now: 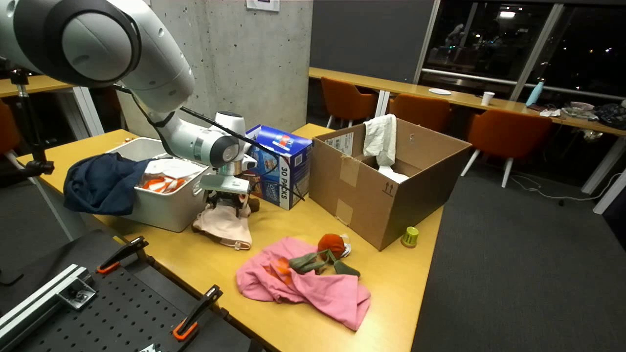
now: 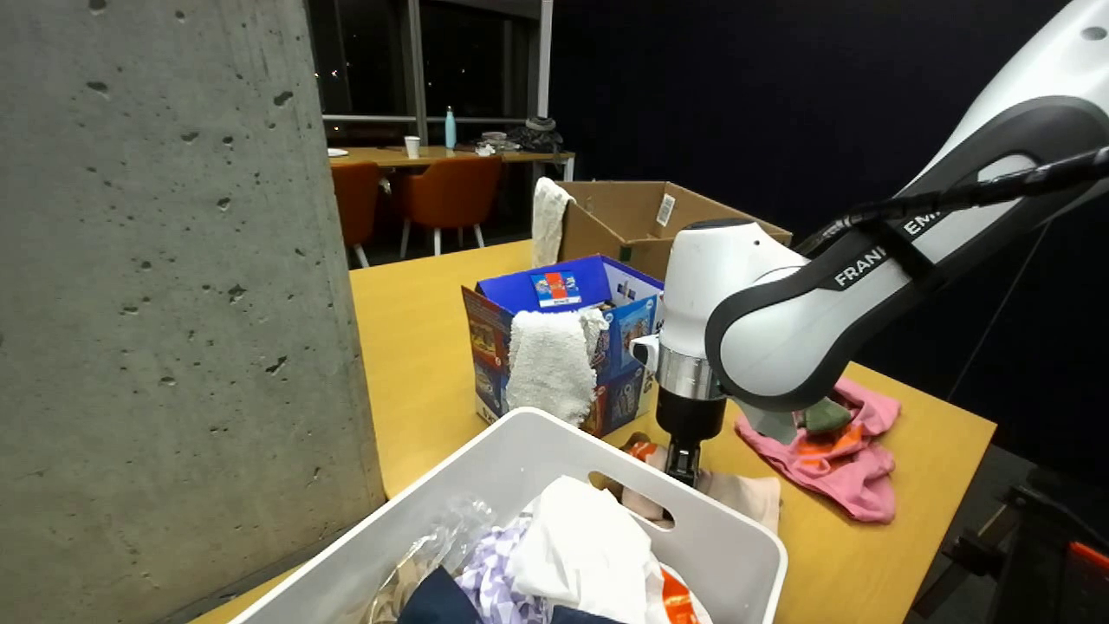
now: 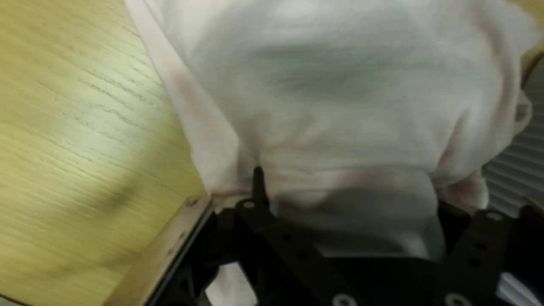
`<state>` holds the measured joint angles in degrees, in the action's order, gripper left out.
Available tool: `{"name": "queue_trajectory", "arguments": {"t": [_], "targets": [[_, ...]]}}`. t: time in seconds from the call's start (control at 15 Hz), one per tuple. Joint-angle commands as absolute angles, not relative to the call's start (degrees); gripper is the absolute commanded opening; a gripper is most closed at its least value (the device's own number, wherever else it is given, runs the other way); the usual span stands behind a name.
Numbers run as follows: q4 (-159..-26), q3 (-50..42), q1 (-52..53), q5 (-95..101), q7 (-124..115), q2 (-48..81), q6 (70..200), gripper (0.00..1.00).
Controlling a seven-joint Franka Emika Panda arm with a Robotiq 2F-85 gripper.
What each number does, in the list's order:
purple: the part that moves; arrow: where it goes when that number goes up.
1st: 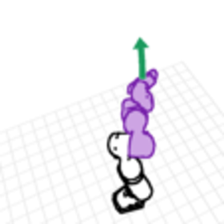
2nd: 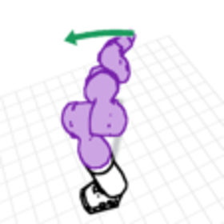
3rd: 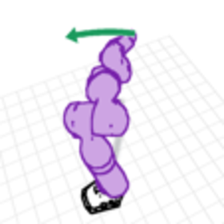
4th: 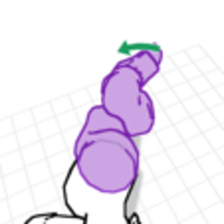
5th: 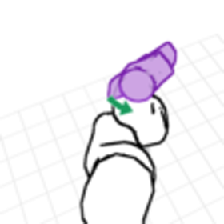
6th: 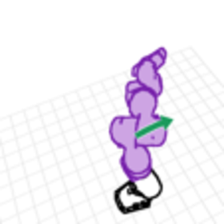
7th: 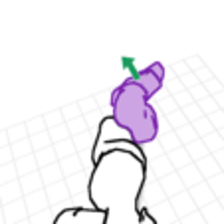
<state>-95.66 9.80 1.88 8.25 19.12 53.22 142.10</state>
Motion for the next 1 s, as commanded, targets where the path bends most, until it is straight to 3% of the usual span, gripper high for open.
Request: {"name": "queue_trajectory", "arguments": {"t": [0.0, 0.27, 0.6, 0.93], "targets": [[-93.4, 8.6, 3.4, 8.0, 17.6, 54.3, 140.5, 0.35], [-94.0, 8.1, 3.7, 8.0, 16.6, 53.6, 141.0, 0.1], [-100.2, 6.4, 3.9, 8.3, 12.5, 48.3, 144.4, 0.0], [-109.5, 2.9, 5.0, 9.1, 6.7, 40.1, 149.4, 0.02]]}}
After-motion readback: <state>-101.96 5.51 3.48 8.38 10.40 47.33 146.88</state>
